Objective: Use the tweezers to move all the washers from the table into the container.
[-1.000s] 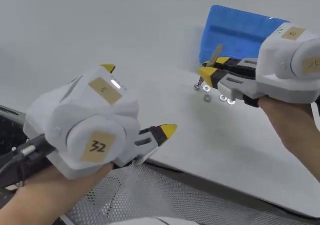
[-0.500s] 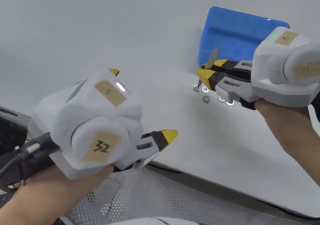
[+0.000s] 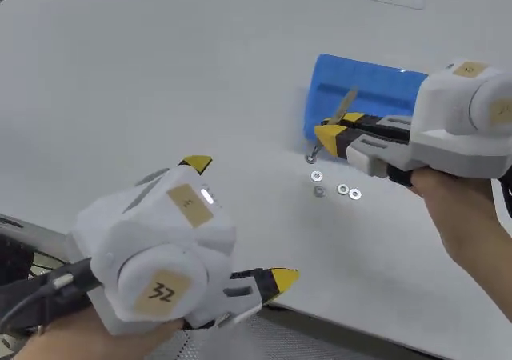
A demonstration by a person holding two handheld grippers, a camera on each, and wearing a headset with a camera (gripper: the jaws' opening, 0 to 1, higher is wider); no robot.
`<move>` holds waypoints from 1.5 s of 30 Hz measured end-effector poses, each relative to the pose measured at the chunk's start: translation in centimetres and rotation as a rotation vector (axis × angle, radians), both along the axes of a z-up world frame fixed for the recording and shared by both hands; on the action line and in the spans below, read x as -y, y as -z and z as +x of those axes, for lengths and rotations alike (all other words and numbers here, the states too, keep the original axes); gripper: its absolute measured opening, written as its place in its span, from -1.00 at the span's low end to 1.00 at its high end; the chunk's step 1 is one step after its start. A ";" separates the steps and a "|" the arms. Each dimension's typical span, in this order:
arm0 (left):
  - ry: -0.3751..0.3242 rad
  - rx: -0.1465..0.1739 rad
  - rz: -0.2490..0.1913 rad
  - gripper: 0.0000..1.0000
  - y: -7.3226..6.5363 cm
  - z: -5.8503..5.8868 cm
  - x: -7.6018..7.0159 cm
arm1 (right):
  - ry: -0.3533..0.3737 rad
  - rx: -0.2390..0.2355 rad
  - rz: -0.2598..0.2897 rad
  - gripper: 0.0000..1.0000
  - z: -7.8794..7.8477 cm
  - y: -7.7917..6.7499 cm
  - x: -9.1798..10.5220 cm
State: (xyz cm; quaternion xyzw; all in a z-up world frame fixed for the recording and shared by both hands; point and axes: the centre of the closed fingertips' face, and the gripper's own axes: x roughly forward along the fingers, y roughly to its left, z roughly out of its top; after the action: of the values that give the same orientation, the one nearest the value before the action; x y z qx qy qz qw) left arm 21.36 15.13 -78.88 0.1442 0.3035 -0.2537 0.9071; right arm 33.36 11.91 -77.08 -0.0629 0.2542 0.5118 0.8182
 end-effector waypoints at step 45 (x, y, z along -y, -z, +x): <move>0.038 0.030 0.066 0.93 0.1 -0.3 0.4 | 0.152 0.083 -0.046 -0.95 8.1 3.4 -0.8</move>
State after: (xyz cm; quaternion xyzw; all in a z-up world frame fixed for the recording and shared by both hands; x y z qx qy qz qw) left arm 21.05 14.71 -79.03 0.1835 0.2953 -0.2585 0.9013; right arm 41.43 12.73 -80.47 -0.0833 0.2356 0.4390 0.8630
